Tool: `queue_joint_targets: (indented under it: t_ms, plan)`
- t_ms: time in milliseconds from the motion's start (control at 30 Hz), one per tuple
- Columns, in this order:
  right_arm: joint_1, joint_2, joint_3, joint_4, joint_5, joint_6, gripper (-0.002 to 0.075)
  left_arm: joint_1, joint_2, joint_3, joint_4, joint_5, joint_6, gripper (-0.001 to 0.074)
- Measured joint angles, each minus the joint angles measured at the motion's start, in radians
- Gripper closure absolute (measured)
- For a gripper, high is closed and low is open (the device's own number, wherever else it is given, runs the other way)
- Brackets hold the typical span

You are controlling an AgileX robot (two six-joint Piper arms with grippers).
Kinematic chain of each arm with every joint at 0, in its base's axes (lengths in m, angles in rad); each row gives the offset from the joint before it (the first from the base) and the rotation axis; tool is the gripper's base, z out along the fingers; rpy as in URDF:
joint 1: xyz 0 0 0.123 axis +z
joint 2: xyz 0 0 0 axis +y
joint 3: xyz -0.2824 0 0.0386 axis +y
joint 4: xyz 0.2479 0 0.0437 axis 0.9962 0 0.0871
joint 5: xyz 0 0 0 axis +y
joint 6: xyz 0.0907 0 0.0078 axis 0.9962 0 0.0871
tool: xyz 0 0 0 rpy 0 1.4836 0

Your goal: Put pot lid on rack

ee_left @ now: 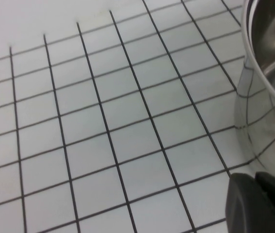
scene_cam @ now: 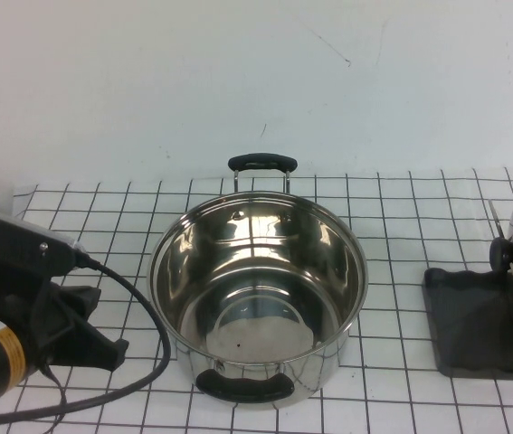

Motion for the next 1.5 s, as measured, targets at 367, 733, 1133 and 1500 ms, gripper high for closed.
queue_joint_targets:
  t_ms: [367,733,1133,1500]
  plan:
    - [-0.067,0.000,-0.002,-0.012,0.002,0.004,0.0728,0.000,0.138,0.000,0.000,0.000,0.001,0.0737]
    - [-0.070,0.000,-0.002,-0.012,0.004,0.004,0.0728,0.000,0.392,0.000,0.000,-0.002,0.003,0.0737]
    - [-0.072,0.000,-0.002,-0.016,0.006,0.004,0.0728,0.003,0.618,-0.082,0.039,-0.018,0.019,0.0737]
    - [-0.072,0.000,-0.002,-0.016,0.006,0.004,0.0728,-0.008,0.456,-0.038,0.089,0.137,0.031,0.0737]
